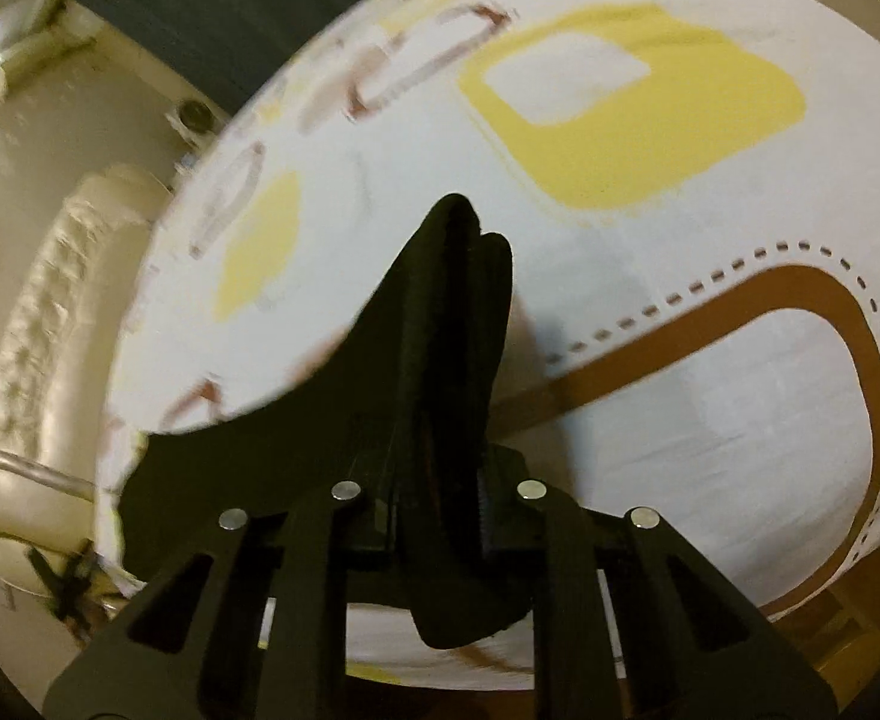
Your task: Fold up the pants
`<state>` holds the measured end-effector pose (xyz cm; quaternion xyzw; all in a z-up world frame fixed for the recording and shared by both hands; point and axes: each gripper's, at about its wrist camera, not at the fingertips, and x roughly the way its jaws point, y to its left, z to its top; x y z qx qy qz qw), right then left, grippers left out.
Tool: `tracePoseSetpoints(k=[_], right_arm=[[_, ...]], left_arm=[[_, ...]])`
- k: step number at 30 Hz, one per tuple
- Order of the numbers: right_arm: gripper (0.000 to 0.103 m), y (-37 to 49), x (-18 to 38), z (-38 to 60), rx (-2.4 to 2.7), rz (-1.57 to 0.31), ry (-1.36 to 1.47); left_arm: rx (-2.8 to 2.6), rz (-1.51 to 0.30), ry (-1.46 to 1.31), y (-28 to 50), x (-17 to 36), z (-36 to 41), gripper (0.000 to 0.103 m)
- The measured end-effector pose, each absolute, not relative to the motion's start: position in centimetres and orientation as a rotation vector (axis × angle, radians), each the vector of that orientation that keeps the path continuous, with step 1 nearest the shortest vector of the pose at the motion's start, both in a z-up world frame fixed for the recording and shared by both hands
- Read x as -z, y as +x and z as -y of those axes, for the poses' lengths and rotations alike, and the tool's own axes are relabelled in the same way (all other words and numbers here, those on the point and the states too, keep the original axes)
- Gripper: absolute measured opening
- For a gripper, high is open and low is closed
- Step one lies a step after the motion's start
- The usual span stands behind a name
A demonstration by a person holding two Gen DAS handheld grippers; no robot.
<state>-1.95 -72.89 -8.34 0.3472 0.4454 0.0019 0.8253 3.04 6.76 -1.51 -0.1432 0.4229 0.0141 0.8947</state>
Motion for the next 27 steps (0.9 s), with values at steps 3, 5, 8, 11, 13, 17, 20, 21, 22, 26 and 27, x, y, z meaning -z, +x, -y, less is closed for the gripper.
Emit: tracePoseSetpoints(k=[3, 5, 8, 11, 13, 17, 20, 21, 22, 26, 27], right_arm=[[0.016, -2.5, 5.2, 71.7, -0.076, -0.89, 0.788], [0.016, -2.3, 3.2, 70.4, -0.108, -0.868, 0.793], [0.016, -1.6, -0.4, 67.6, -0.16, -0.833, 0.767], [0.016, -1.2, -3.6, 64.2, -0.212, -0.813, 0.725], [0.016, -0.3, -5.2, 61.3, -0.26, -0.808, 0.698], [0.016, 1.1, -6.6, 56.0, -0.313, -0.81, 0.651], [0.016, 2.1, -6.2, 51.8, -0.332, -0.826, 0.624], [0.016, 2.6, -5.9, 50.1, -0.341, -0.836, 0.608], [0.016, 3.1, -5.4, 48.4, -0.346, -0.849, 0.596], [0.016, 4.9, -2.8, 43.2, -0.364, -0.918, 0.543], [0.016, 5.4, -1.8, 41.4, -0.358, -0.945, 0.511]], left_arm=[[-0.031, -0.88, -0.296, 2.6, 1.6, -6.8, 0.082], [-0.038, -0.881, -0.299, 2.5, 1.8, -6.8, 0.082], [-0.036, -0.882, -0.294, 2.5, 2.0, -6.6, 0.082], [-0.041, -0.87, -0.256, 2.6, 2.0, -6.2, 0.082], [-0.044, -0.873, -0.239, 2.6, 2.2, -5.9, 0.082], [-0.028, -0.885, -0.266, 2.8, 2.3, -5.8, 0.082], [-0.02, -0.876, -0.294, 2.8, 2.1, -5.9, 0.082], [-0.018, -0.875, -0.305, 2.7, 2.1, -6.0, 0.082], [-0.016, -0.878, -0.314, 2.8, 2.1, -6.0, 0.082], [-0.02, -0.871, -0.317, 2.7, 2.0, -6.0, 0.082], [-0.02, -0.872, -0.324, 2.7, 2.0, -6.1, 0.082]])
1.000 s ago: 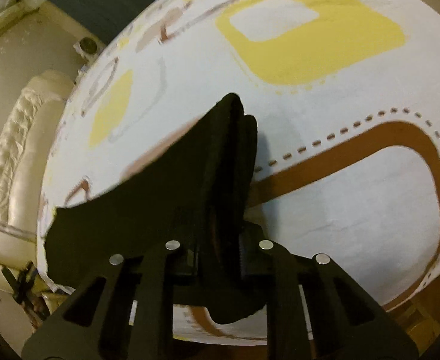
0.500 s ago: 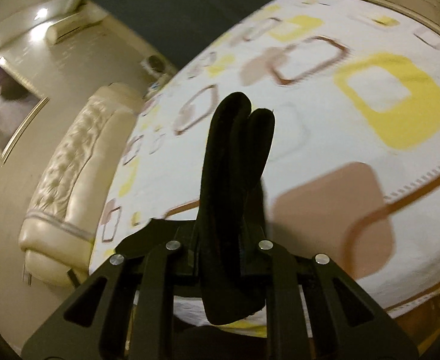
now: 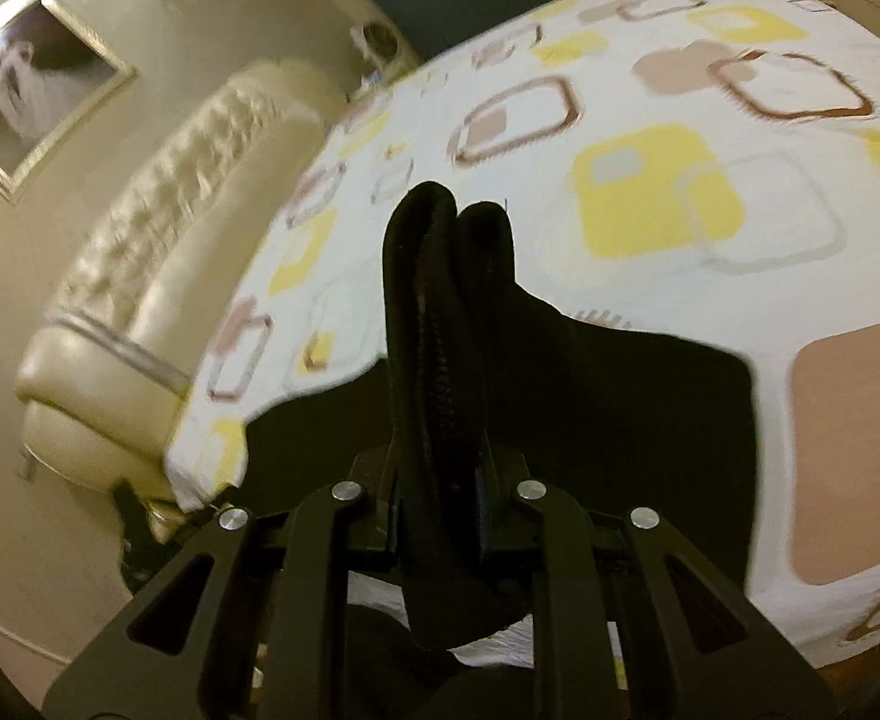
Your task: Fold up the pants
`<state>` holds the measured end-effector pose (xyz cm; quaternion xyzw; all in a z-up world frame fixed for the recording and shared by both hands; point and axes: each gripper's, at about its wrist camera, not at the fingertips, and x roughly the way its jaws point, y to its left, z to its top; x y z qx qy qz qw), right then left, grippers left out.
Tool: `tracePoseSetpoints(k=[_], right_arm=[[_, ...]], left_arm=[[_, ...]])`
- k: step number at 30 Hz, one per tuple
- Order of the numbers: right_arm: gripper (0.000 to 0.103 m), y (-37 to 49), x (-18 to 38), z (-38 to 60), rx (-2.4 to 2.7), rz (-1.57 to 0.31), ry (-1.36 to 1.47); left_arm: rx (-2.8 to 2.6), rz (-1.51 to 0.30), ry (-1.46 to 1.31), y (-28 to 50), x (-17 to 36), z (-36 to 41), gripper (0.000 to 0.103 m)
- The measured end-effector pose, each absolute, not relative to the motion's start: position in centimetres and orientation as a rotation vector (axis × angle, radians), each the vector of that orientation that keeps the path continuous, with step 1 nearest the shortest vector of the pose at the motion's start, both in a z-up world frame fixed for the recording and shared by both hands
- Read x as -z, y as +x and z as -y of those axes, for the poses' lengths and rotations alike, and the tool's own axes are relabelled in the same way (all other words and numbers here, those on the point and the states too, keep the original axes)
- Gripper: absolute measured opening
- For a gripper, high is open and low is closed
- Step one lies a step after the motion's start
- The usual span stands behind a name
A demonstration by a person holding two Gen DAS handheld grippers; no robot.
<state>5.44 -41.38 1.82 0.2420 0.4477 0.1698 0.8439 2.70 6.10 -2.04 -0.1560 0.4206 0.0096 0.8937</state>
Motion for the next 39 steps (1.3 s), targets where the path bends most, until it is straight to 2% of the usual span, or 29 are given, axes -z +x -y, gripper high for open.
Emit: tracePoseSetpoints(k=[12, 31, 39], right_arm=[[0.017, 7.7, 6.3, 31.3, -0.311, -1.128, 0.329], [0.017, 6.8, 8.7, 25.0, -0.222, -1.129, 0.063], [0.024, 6.3, 9.2, 23.6, -0.221, -1.11, 0.007]], left_arm=[[-0.023, -0.875, -0.341, 2.7, 2.2, -6.2, 0.082], [0.007, -0.879, -0.315, 2.9, 2.3, -5.6, 0.082], [0.011, -0.879, -0.31, 2.9, 2.4, -5.4, 0.082]])
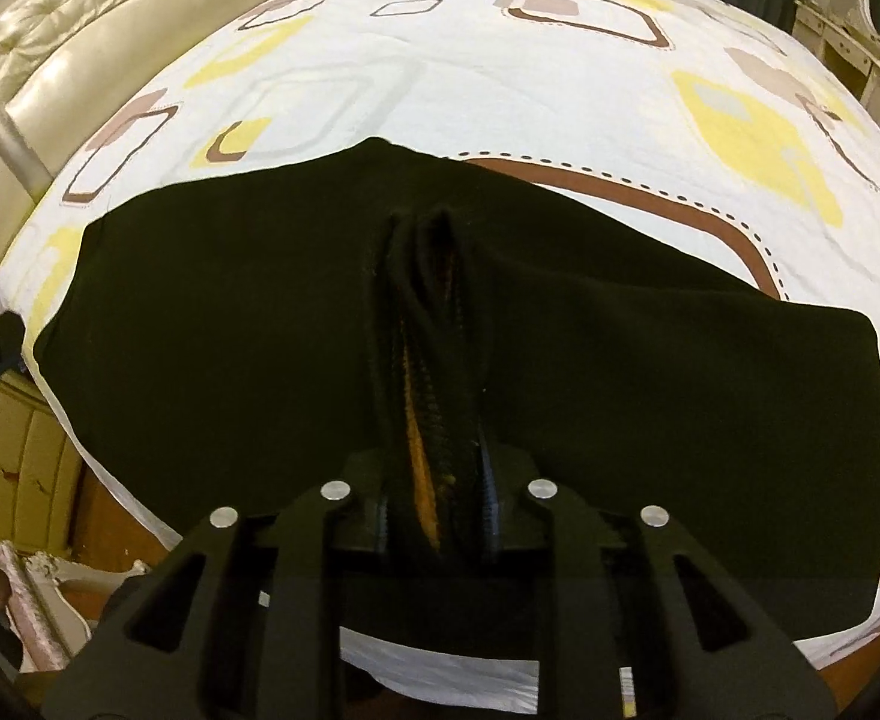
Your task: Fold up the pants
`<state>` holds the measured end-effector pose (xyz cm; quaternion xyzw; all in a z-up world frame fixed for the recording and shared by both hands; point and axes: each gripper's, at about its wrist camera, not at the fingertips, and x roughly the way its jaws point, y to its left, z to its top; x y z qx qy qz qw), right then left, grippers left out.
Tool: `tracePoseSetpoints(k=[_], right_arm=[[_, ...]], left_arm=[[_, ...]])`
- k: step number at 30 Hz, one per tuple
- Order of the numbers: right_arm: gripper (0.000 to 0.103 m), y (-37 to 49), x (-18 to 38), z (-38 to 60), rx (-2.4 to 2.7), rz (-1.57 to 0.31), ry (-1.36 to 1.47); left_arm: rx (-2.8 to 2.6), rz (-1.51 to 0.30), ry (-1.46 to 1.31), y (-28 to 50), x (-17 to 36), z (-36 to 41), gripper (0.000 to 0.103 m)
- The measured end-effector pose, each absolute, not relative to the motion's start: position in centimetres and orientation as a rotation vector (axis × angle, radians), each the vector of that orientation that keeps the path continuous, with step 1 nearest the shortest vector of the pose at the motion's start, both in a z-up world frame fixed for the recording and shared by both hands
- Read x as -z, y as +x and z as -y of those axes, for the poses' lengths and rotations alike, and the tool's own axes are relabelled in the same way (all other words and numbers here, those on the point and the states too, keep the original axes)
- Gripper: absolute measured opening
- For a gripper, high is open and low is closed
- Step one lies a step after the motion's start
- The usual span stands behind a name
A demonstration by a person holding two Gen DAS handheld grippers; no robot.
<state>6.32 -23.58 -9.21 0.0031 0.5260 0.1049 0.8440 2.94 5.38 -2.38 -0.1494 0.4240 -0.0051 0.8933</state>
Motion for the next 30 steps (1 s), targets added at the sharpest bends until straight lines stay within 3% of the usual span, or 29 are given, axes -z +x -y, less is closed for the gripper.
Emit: tracePoseSetpoints(k=[11, 30], right_arm=[[0.037, 5.2, 9.2, 22.9, -0.26, -1.091, 0.057], [0.044, 4.4, 10.8, 23.2, -0.359, -1.104, 0.193]], left_arm=[[0.008, -0.879, -0.302, 2.9, 2.4, -5.2, 0.082], [0.009, -0.871, -0.264, 2.8, 2.3, -4.8, 0.082]])
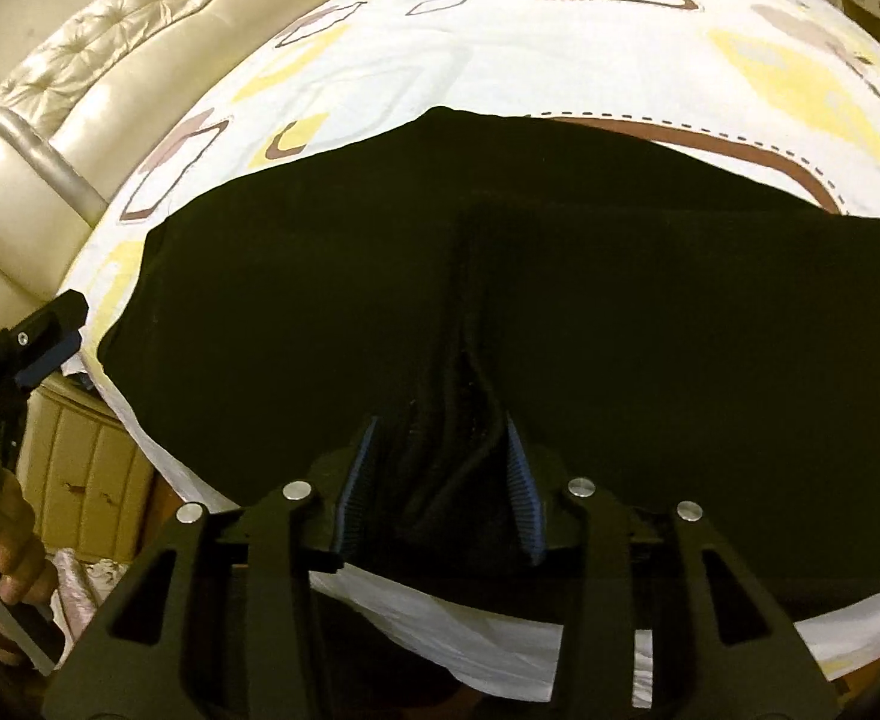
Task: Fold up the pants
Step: 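Grasp the folded pants edge again with the right gripper and smooth it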
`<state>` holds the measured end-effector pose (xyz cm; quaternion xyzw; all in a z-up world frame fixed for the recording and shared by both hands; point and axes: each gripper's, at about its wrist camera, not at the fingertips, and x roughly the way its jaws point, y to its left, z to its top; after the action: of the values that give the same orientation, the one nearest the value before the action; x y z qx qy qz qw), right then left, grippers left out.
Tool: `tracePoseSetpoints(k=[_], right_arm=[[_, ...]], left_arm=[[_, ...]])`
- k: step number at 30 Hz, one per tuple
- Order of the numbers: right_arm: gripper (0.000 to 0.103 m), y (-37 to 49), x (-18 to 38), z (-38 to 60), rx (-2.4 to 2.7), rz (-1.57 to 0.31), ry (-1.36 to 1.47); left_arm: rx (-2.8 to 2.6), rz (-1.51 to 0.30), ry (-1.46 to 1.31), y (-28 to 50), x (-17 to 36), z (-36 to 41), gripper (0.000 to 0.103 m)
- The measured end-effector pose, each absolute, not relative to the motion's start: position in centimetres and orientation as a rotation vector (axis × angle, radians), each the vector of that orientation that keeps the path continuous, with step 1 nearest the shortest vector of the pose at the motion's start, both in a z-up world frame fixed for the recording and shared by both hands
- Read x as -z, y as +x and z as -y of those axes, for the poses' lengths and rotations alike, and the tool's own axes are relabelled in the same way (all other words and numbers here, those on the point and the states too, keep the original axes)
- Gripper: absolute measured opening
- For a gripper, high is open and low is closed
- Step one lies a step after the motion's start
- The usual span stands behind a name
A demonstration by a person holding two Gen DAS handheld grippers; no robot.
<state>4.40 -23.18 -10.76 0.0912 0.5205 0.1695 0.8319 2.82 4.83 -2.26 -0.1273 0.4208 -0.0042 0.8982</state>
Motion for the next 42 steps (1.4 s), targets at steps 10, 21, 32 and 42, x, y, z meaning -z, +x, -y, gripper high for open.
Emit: tracePoseSetpoints(k=[10, 21, 32, 42], right_arm=[[0.047, 3.5, 5.8, 29.5, -0.519, -0.995, 0.426], [0.053, 6.6, 7.0, 50.0, -0.178, -0.942, 0.625], [0.022, 9.7, 14.7, 51.0, -0.266, -1.028, 0.856], [0.037, 5.6, 13.8, 52.4, -0.346, -0.98, 0.956]], left_arm=[[0.012, -0.863, -0.218, 2.7, 2.2, -4.3, 0.082], [0.026, -0.875, -0.225, 3.0, 2.3, -4.0, 0.082], [0.035, -0.881, -0.211, 3.0, 2.6, -3.8, 0.082], [0.033, -0.888, -0.217, 2.8, 2.8, -3.9, 0.082]])
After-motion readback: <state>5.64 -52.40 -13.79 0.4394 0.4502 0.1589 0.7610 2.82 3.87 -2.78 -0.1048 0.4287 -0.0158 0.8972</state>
